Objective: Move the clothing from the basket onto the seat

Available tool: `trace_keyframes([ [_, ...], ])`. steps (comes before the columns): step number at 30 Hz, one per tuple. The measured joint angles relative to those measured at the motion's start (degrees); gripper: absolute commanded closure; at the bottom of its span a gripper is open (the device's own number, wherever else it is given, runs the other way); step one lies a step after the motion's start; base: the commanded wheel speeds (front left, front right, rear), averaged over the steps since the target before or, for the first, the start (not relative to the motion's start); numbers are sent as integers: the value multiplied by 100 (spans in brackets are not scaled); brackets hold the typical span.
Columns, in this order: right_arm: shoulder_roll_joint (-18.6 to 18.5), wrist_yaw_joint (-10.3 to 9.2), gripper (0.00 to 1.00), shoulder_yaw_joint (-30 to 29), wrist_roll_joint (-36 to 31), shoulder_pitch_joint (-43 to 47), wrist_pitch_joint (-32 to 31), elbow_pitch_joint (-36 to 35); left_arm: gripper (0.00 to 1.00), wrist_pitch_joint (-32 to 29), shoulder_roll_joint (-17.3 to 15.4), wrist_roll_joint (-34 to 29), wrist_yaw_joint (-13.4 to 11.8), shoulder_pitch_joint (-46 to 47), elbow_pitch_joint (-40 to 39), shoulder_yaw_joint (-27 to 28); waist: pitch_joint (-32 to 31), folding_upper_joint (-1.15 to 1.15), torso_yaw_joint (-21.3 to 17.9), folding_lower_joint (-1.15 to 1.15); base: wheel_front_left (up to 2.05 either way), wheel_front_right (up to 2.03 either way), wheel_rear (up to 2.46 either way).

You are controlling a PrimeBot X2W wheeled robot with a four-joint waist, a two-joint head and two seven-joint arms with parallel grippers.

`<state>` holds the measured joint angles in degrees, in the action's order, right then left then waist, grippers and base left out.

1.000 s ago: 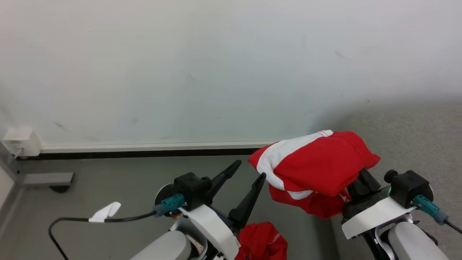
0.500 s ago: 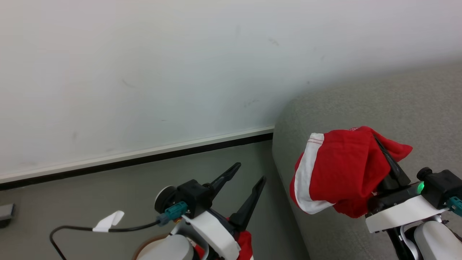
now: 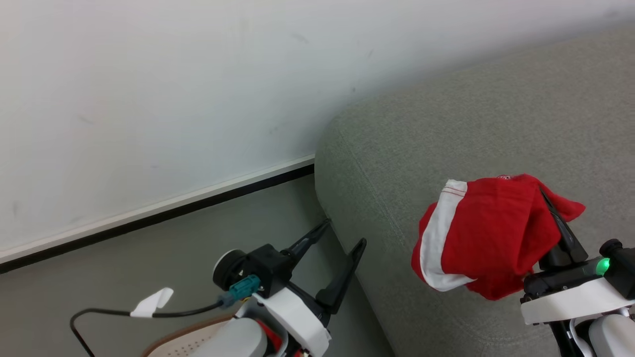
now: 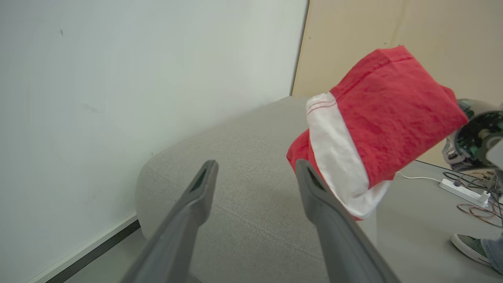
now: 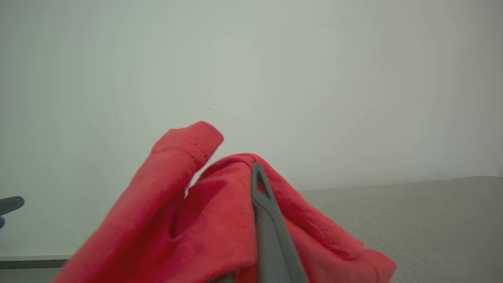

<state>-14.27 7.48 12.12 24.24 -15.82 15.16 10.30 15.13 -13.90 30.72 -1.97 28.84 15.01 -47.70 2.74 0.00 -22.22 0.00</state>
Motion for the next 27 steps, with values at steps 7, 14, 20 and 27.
trace_keyframes([
  [7, 16, 0, 100, -70, -2, 56, 0, -74, 0, 0, 69, -186, 93, -29, 92, 137, 114, 0, -228, 0, 0, 0, 0],
  [14, -26, 0, 100, -154, 85, -152, 0, -80, 0, 0, 115, -341, 192, -47, 129, 227, 299, 0, -263, 0, 0, 0, 0],
  [20, -227, 0, 100, -349, 216, -821, 1, 204, 0, -5, 99, -477, 303, 190, 170, 192, 712, 0, -165, 0, 0, 0, 0],
  [27, -533, 0, 100, -814, 416, -1631, 0, 708, 0, -155, 5, -609, 371, 656, 100, 160, 1406, 0, 139, 1, 0, 0, 0],
])
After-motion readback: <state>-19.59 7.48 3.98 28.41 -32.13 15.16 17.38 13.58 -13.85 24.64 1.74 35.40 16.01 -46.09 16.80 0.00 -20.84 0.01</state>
